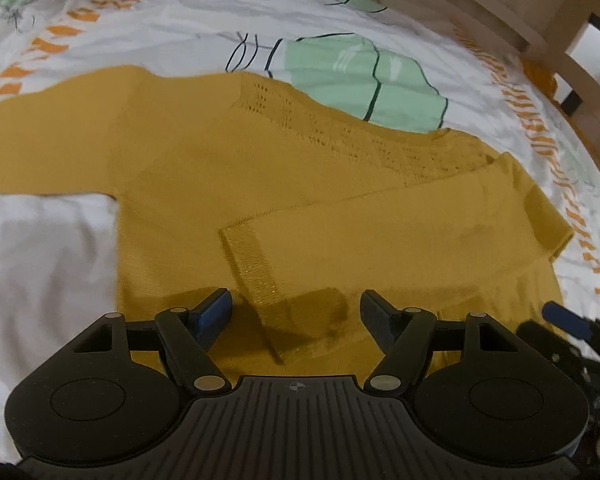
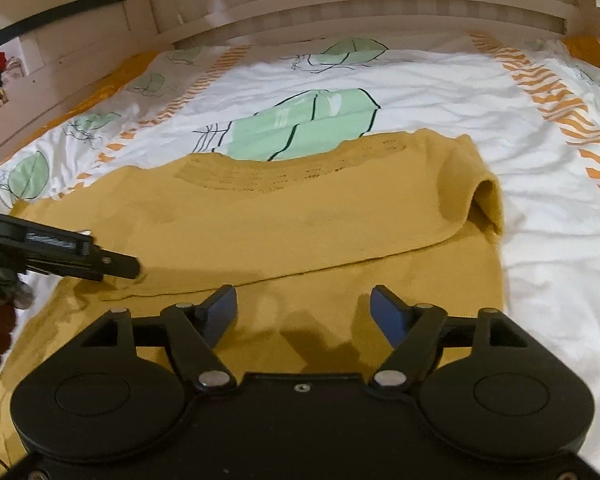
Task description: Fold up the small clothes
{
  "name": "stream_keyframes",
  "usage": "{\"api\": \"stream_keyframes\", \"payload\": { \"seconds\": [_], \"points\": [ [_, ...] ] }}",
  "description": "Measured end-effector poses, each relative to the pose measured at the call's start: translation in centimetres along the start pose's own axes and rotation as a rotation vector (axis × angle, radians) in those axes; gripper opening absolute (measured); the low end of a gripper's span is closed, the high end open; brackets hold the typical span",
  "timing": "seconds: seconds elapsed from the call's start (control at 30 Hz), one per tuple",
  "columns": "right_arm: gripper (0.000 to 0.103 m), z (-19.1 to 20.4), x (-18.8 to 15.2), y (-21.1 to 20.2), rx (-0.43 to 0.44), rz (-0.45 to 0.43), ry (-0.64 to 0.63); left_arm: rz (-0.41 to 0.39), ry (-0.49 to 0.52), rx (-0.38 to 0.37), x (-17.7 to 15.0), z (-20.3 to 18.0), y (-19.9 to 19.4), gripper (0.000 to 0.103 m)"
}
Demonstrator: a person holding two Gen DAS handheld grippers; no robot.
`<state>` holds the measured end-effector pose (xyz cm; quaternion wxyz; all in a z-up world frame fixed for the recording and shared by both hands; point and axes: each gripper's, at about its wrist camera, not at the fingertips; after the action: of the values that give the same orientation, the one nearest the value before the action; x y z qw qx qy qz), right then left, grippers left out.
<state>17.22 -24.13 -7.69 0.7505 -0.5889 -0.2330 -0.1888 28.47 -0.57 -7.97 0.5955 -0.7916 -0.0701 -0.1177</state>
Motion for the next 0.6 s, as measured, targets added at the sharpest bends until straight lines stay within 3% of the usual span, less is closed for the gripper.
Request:
{"api": "stream_keyframes", "payload": {
  "seconds": [0.13,0.2,0.27,0.3,0.37,0.6],
  "points": [
    [0.089,-0.4,0.1,0.5,0.018,0.019,0.018,-0.025,-0.04,-0.008,0.3,0.3,0.4,0.06],
    [0.095,-0.4,0.1,0.6,0.012,0.024,0.021,-0.04,-0.04,0.015,0.5,0.1,0.4,0.045],
    [0.102,-0.3,0.0,0.8,0.011,0.04,0.022,-0.069,-0.027,0.057,0.6,-0.3,0.4,0.014],
    [0.102,-0.3,0.0,0.9,0.015,0.049,0.023,-0.083,-0.014,0.068,0.6,-0.4,0.2,0.01],
    [0.102,-0.3,0.0,1.2,0.016,0.066,0.02,-0.119,-0.004,0.074,0.9,-0.5,-0.3,0.007],
    [0.102,0.0,-0.2,1.3,0.019,0.081,0.01,-0.265,0.101,0.224,3.1,-1.5,-4.4,0.002]
  ]
}}
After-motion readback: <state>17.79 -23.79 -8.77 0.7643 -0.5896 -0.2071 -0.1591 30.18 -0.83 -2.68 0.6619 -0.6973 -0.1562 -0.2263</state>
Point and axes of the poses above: each gripper's, at about its wrist camera, not at the fingertips, and y roughly the way its jaws point, z to its left, x to its top, and after that the axes turned 15 degrees about z, right-handed
